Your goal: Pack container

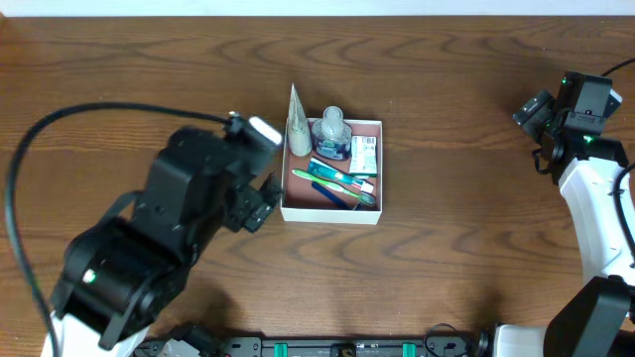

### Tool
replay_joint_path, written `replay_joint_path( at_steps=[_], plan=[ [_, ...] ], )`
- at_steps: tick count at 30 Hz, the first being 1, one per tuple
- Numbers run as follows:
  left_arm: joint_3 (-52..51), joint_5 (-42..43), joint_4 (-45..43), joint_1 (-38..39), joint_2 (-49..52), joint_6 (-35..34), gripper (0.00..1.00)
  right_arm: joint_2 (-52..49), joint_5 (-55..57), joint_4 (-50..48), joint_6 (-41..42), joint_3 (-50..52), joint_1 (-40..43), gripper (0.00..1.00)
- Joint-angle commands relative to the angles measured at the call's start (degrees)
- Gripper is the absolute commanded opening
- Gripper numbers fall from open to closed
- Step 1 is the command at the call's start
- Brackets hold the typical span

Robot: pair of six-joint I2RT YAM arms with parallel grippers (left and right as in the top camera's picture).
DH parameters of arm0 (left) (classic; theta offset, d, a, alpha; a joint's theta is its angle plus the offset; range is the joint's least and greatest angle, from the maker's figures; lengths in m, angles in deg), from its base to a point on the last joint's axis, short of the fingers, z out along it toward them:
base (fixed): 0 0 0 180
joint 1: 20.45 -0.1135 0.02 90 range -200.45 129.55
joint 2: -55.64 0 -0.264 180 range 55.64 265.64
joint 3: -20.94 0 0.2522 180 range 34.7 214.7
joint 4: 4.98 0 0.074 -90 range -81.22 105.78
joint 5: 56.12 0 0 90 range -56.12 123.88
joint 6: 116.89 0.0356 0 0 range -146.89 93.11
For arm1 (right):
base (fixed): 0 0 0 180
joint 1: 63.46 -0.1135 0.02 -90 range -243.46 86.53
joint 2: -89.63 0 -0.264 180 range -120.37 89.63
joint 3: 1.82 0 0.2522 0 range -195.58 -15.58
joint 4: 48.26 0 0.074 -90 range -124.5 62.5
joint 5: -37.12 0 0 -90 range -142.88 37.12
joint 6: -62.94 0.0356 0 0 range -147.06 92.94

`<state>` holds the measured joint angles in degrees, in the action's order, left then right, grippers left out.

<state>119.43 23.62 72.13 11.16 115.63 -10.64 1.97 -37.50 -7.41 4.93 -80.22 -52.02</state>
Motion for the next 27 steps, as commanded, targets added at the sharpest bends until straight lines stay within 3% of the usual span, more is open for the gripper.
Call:
replay_joint_path(
  at_steps=[1,8,15,20,27],
  plan=[
    [-0.35,-0.94,6.56,-0.31,-1.81,-3.72,0.98,-0.11,0.46,-0.07,-0.33,-0.07,0.28,0.99],
    [-0.68,6.38,19.63,-0.31,-2.40,-9.55,0.98,-0.11,0.46,-0.04,-0.33,-0.07,0.28,0.99],
    [-7.26,6.86,19.85,-0.31,-2.47,-13.60,0.98,-0.11,0.46,-0.07,-0.33,-0.07,0.28,0.99],
    [-15.37,6.86,8.07,-2.27,-4.66,-13.55,0.98,-0.11,0.46,-0.04,-0.33,-0.07,0.28,0.99],
    [-34.53,8.28,-24.04,-11.23,-17.11,-13.55,0.98,-0.11,0.48,-0.07,-0.33,-0.07,0.28,0.99]
  ],
)
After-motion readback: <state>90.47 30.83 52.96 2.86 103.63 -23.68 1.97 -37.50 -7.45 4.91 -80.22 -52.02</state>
